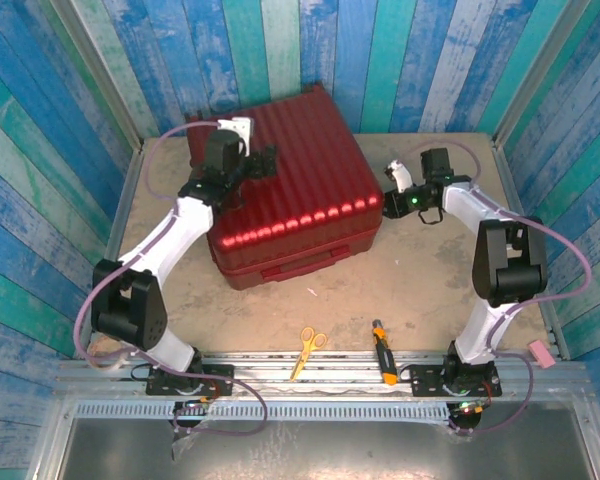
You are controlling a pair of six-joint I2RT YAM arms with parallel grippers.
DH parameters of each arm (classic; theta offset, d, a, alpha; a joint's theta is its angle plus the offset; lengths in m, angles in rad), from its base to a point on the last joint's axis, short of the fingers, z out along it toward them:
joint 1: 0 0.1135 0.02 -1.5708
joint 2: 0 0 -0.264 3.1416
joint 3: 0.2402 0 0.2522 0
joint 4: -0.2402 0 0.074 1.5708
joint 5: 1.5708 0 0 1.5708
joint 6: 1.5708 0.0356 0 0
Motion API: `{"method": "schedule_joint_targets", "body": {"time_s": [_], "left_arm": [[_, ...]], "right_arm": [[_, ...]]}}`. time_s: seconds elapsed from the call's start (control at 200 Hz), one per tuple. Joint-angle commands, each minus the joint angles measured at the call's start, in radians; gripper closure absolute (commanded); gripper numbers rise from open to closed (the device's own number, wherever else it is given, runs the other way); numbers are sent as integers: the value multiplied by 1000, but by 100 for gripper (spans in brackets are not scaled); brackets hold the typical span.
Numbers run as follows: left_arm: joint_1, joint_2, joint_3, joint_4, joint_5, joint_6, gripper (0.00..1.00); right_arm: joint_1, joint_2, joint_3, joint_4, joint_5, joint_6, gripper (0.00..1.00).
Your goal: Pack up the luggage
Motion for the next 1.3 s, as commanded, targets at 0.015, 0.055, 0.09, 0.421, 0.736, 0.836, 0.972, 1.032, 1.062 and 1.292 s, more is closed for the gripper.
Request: {"method": "schedule_joint_targets", "body": {"time_s": [0.015,0.055,0.09,0.421,0.736,0.836,0.972,1.032,1.062,1.292], "left_arm": [[3,-17,-82,-270,37,-96,0],[3,-48,-81,-263,23,-100,0],[3,-74,-82,-257,3,-106,0],[104,-185,-105,-411,-384,-404,6],[294,-93,-100,-448,-104,-355,6],[301,-28,-36,-492,-76,-313,6],[307,37,23,-519,-59,-285,7],[309,52,43,-523,-62,-279,6],[310,57,52,-525,-64,-276,7],[311,52,121,-536,-102,-250,7]], "right_arm": [[-53,-51,29,20,9,100,58],[-54,-71,29,36,3,114,60],[-50,-85,31,48,-10,120,62],[107,-41,157,-43,-12,90,74],[256,-209,-11,43,-121,42,79],[266,-257,-78,92,-122,69,78],[266,-282,-124,87,-142,59,78],[269,-288,-135,81,-153,53,77],[273,-294,-141,82,-154,53,77],[272,-313,-151,70,-38,77,71]]}}
